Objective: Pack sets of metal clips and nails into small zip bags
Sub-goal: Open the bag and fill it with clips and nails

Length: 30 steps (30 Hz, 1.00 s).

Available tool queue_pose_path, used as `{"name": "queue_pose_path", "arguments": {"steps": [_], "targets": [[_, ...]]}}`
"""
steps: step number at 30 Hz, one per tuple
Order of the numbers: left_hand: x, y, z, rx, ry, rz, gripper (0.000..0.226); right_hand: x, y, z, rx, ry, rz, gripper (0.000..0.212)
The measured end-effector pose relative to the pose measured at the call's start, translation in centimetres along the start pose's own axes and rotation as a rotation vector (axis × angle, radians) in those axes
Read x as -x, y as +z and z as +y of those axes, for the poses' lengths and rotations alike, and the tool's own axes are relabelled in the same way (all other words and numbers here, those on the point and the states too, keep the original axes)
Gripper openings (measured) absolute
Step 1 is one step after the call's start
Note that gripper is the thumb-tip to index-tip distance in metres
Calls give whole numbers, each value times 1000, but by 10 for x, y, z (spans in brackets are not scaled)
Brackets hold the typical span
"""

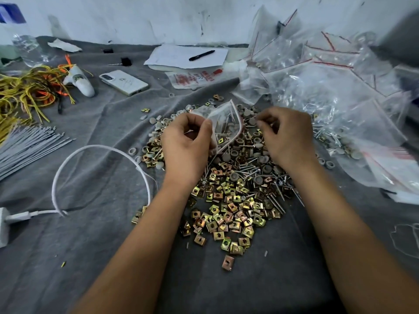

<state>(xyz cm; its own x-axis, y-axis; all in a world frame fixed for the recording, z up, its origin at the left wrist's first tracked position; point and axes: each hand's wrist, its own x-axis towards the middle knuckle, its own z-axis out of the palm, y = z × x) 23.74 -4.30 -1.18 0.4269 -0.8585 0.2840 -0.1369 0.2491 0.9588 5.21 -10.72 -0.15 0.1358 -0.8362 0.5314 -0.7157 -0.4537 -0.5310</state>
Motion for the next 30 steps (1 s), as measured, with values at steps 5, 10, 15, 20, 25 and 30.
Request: {"name": "queue_pose_path", "arguments": {"steps": [5,10,15,20,25,30], "targets": [[-2,-1,-2,25,-10,49,14,-2,4,11,205,3,-353,24],[-2,0,-2,43,-16,52,14,-3,5,10,116,0,-389,13],[-2,1,-3,29,-11,44,13,0,11,11,170,-33,-302,12],[-2,0,-4,10,0,49,14,0,7,9,-80,-9,-201,11],[-3,0,-5,5,7,54,13,2,-1,3,-219,-53,-282,20],[-3,1,-6,0,9,57,13,7,-10,-8,-414,-101,-522,27]]}}
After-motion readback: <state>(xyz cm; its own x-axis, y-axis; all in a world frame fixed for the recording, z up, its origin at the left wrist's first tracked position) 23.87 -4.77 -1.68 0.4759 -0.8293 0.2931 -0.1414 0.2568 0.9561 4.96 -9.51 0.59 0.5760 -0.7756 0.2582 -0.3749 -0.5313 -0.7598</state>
